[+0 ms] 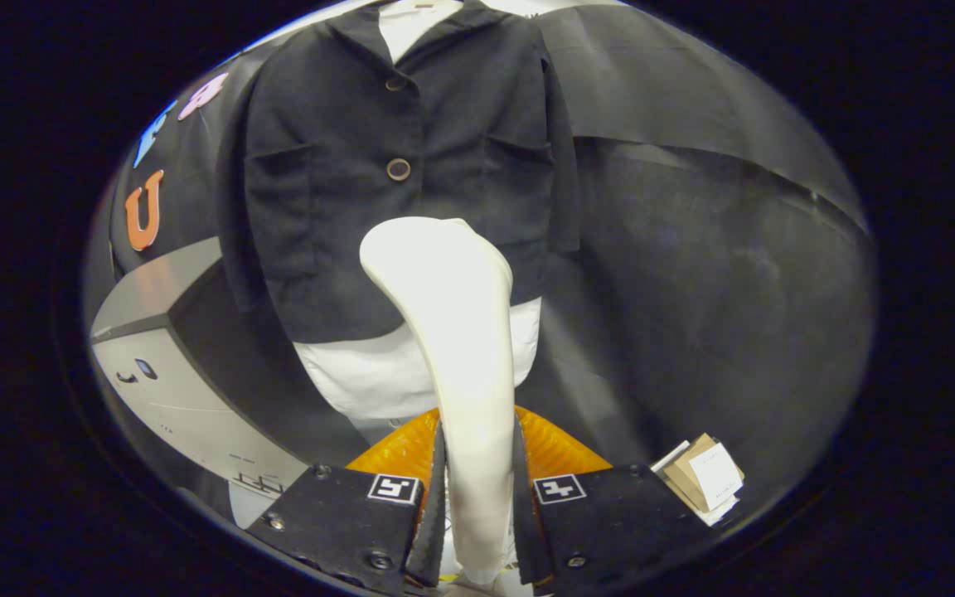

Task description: Iron the clothes twice with a garment steamer, once on the left side and once on the right side.

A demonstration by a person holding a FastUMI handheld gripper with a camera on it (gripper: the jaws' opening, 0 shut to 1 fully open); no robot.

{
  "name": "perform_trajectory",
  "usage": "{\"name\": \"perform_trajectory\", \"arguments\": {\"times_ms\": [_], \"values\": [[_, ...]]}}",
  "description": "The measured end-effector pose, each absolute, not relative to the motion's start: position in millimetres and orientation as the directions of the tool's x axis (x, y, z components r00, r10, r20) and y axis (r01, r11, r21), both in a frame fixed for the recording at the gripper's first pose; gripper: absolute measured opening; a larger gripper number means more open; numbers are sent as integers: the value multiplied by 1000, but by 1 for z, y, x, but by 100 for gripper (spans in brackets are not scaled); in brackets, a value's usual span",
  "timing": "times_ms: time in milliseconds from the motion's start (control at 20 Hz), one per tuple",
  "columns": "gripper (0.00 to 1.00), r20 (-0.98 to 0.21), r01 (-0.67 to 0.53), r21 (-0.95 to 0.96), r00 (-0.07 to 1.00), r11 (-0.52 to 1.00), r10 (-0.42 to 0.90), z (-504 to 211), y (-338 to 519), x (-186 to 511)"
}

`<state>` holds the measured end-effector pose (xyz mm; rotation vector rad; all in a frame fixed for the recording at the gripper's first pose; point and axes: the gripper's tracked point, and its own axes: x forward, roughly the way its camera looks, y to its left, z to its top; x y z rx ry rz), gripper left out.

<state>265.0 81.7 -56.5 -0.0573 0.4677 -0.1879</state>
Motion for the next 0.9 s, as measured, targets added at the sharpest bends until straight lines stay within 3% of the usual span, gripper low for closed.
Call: {"name": "perform_trajectory", "arguments": {"times_ms": [500, 900], "values": [[37, -261, 169, -83, 947, 982, -185, 36, 94, 171], [37, -132, -22, -88, 991, 996, 10, 98, 94, 117]]}}
